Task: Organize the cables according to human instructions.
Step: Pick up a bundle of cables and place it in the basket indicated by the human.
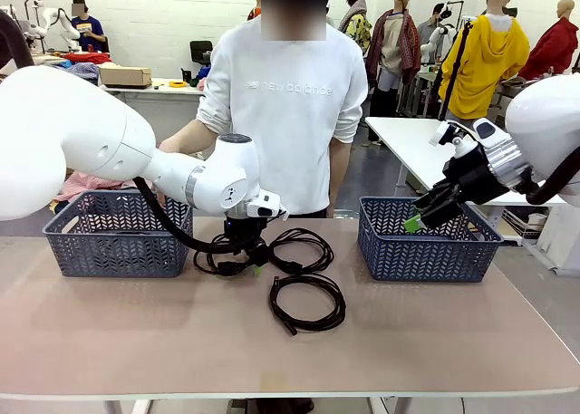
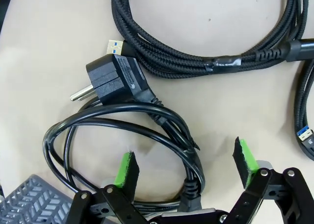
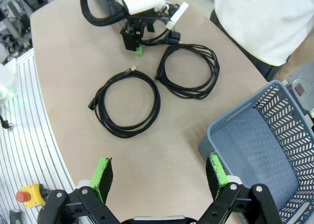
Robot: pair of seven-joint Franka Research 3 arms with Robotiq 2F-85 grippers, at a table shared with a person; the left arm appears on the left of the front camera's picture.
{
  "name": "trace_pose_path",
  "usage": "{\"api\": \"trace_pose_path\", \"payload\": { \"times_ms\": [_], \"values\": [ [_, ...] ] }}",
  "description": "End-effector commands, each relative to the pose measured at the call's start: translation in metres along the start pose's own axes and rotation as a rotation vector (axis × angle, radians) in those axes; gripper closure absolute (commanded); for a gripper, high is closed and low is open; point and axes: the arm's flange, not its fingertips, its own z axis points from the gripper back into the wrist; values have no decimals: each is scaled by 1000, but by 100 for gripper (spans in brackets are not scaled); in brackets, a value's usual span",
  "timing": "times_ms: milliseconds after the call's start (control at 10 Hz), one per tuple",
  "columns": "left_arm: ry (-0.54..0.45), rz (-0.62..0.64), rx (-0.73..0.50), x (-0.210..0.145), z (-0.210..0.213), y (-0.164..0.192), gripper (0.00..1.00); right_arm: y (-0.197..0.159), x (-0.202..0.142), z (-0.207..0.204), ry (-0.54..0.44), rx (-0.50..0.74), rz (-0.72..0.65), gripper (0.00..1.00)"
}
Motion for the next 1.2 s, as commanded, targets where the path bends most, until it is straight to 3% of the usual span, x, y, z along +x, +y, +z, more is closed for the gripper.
{"api": "trace_pose_path", "payload": {
  "times_ms": [0,100,200,300,400,500,600,700,800,900,1000,1100],
  "values": [
    [18,0,20,4,-1,4,0,-3,1,-1,-34,11,10,0],
    [27,-1,17,6,-2,4,14,-3,1,-1,-34,11,10,0],
    [20,-6,17,7,-2,4,19,-3,1,-1,-34,11,10,0],
    [10,-7,14,7,-2,4,33,-3,1,-1,-34,11,10,0],
    [10,-7,14,7,-2,4,24,-3,1,-1,-34,11,10,0],
    [9,-5,14,7,0,4,52,-3,1,-1,-34,11,10,0],
    [7,-4,14,7,1,4,43,-3,1,-1,-34,11,10,0],
    [2,-1,13,8,2,3,71,-3,1,-1,-34,11,10,0],
    [3,7,14,6,3,3,62,-3,1,-1,-34,11,10,0],
    [4,14,17,5,5,3,90,-3,1,-1,-34,11,10,0],
    [4,18,19,4,7,4,81,-3,1,-1,-34,11,10,0],
    [4,23,22,3,9,4,100,-3,1,-1,-34,11,10,0]
  ]
}}
